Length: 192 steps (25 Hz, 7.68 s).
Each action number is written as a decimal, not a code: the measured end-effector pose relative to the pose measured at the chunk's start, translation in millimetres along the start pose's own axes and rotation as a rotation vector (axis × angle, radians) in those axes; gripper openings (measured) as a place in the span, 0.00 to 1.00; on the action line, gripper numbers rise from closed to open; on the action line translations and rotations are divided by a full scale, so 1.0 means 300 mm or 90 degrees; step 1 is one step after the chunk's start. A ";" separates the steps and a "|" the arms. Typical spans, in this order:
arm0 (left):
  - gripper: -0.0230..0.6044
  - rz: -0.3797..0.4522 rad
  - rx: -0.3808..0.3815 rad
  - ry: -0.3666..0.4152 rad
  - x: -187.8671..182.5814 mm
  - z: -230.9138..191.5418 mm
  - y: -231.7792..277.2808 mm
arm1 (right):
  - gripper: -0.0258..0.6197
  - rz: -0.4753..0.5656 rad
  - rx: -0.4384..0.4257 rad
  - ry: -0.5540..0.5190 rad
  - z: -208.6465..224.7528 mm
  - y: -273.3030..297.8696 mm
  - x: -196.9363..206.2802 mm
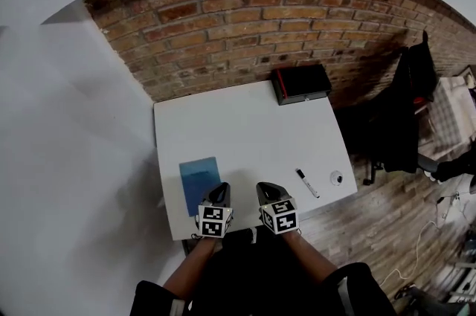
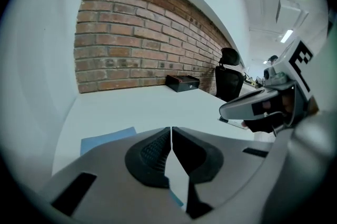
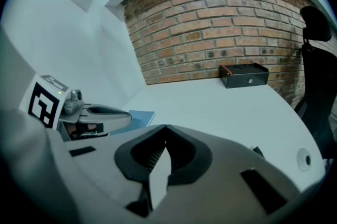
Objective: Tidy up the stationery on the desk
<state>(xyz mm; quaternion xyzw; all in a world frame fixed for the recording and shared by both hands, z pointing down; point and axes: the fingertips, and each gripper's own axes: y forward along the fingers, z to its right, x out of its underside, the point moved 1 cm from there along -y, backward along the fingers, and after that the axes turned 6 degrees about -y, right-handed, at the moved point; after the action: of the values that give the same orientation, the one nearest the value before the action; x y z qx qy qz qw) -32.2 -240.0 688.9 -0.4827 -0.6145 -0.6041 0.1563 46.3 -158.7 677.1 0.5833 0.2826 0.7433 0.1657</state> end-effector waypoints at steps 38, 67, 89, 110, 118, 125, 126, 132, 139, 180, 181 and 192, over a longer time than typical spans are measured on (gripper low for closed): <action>0.07 -0.070 0.010 -0.003 0.006 0.489 0.259 | 0.18 -0.182 0.045 -0.151 0.580 -0.204 0.411; 0.07 -0.089 0.000 -0.034 0.046 0.436 0.243 | 0.17 -0.245 0.051 -0.114 0.640 -0.166 0.476; 0.07 -0.084 0.012 -0.039 0.060 0.355 0.187 | 0.16 -0.206 0.080 0.031 0.605 -0.156 0.420; 0.07 -0.062 -0.013 -0.061 0.087 0.157 0.058 | 0.16 -0.151 0.107 0.143 0.424 -0.052 0.248; 0.07 -0.051 -0.030 -0.067 0.119 0.046 -0.012 | 0.16 -0.146 0.105 0.141 0.301 0.025 0.213; 0.07 -0.037 -0.053 -0.088 0.145 -0.033 -0.082 | 0.16 -0.142 0.087 0.127 0.180 0.083 0.178; 0.07 -0.034 -0.056 -0.090 0.147 -0.043 -0.091 | 0.16 -0.144 0.084 0.126 0.163 0.091 0.176; 0.07 -0.022 -0.083 -0.108 0.180 -0.117 -0.149 | 0.16 -0.157 0.058 0.155 0.052 0.153 0.176; 0.07 -0.020 -0.105 -0.121 0.222 -0.190 -0.200 | 0.16 -0.164 0.031 0.127 -0.078 0.232 0.140; 0.07 -0.033 -0.152 -0.173 0.298 -0.366 -0.250 | 0.15 -0.234 -0.083 0.238 -0.249 0.425 0.180; 0.07 -0.033 -0.151 -0.172 0.296 -0.366 -0.249 | 0.15 -0.237 -0.087 0.240 -0.250 0.426 0.181; 0.07 -0.039 -0.146 -0.165 0.292 -0.356 -0.238 | 0.16 -0.218 -0.116 0.237 -0.243 0.429 0.164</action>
<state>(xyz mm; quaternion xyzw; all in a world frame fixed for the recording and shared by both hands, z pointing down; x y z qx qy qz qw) -172.3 -286.0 738.1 -0.5523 -0.5710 -0.6074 0.0009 -26.1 -247.9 782.6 0.3632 0.3351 0.8210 0.2860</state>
